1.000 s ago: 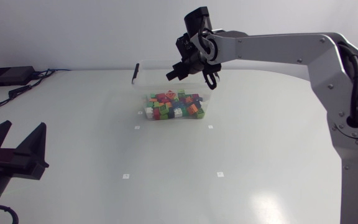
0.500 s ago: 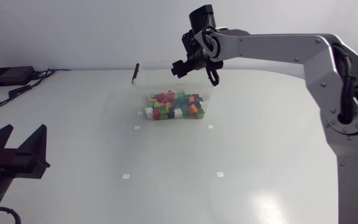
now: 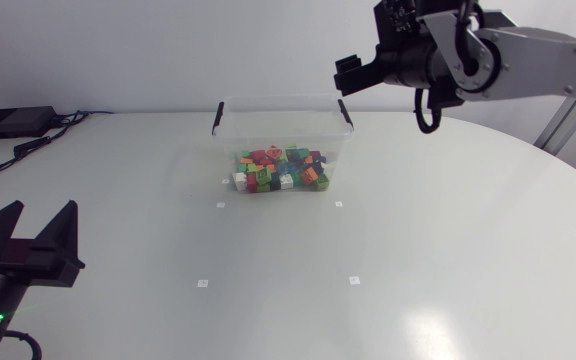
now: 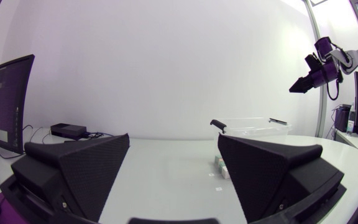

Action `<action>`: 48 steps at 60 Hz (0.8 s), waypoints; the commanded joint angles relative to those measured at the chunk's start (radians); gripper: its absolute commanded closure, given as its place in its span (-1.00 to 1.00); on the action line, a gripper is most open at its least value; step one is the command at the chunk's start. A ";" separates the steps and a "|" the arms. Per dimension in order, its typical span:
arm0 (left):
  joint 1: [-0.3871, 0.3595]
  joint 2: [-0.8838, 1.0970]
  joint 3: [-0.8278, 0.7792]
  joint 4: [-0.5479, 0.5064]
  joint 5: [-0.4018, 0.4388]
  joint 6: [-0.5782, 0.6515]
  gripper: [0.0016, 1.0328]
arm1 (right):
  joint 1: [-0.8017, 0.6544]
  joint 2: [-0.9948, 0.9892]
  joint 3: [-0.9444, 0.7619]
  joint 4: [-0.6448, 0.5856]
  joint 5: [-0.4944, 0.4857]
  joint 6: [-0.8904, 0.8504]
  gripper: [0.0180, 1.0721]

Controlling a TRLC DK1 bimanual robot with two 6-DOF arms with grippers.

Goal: Place the duplo bricks in the container

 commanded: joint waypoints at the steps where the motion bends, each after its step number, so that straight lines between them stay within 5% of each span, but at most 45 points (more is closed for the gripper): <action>1: -0.017 -0.010 -0.033 0.012 -0.003 -0.007 -0.92 | -0.002 -0.077 -0.131 0.059 0.034 -0.025 -0.91; 23: -0.078 -0.010 -0.033 -0.020 -0.003 0.031 -0.92 | -0.045 -0.387 -0.516 0.234 0.145 -0.065 -0.91; 48: -0.072 -0.010 -0.033 -0.080 -0.005 0.057 -0.92 | -0.137 -0.705 -0.705 0.211 0.145 -0.132 -0.91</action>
